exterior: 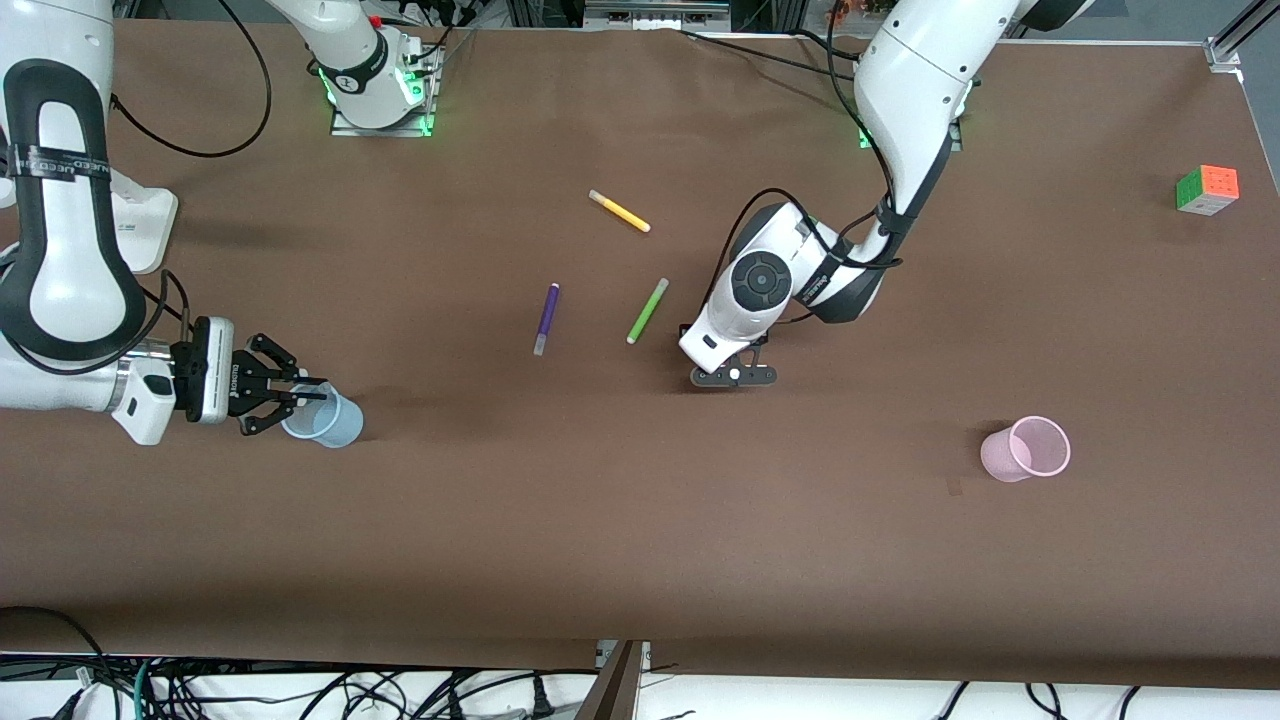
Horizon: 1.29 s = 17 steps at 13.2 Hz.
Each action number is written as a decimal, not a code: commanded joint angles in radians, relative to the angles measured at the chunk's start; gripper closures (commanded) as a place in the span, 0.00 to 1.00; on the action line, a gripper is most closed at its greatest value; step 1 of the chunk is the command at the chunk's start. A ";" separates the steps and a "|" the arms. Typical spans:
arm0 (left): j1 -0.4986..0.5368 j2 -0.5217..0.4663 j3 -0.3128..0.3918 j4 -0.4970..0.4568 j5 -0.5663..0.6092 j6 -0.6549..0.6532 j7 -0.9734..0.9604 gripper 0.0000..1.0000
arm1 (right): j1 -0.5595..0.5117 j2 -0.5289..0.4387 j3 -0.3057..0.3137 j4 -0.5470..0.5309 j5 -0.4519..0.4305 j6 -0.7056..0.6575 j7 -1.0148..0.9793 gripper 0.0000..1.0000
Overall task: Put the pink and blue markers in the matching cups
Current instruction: 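Drop the blue marker into the cup while the left gripper grasps pink marker, then carry the pink marker over the pink cup with the left gripper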
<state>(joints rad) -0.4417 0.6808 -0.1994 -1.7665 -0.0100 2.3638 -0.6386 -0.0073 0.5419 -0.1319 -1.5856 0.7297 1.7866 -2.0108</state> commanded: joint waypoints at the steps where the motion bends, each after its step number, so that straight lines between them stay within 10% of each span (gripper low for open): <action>1: 0.005 -0.004 0.002 -0.014 0.042 0.011 0.005 0.47 | -0.025 0.016 0.009 -0.002 0.045 -0.016 -0.054 0.84; 3: 0.006 -0.003 0.002 -0.016 0.070 0.014 0.005 0.53 | -0.026 0.018 0.009 -0.002 0.045 -0.016 -0.054 0.80; 5: 0.006 -0.006 0.002 -0.016 0.070 0.015 -0.001 0.85 | -0.026 0.018 0.009 -0.002 0.046 -0.018 -0.033 0.59; 6: 0.006 -0.007 0.002 -0.016 0.070 0.015 -0.003 1.00 | -0.026 0.015 0.009 -0.002 0.045 -0.027 -0.026 0.01; 11: 0.061 -0.081 0.000 -0.004 0.056 -0.064 -0.015 1.00 | -0.014 -0.037 0.011 0.016 0.005 -0.035 0.270 0.00; 17: 0.245 -0.234 -0.008 0.117 -0.186 -0.424 -0.029 1.00 | 0.070 -0.071 0.018 0.125 -0.248 -0.044 0.842 0.00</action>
<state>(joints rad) -0.2539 0.4764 -0.1958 -1.6937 -0.1399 2.0491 -0.6630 0.0373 0.4790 -0.1150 -1.4915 0.5503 1.7585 -1.3255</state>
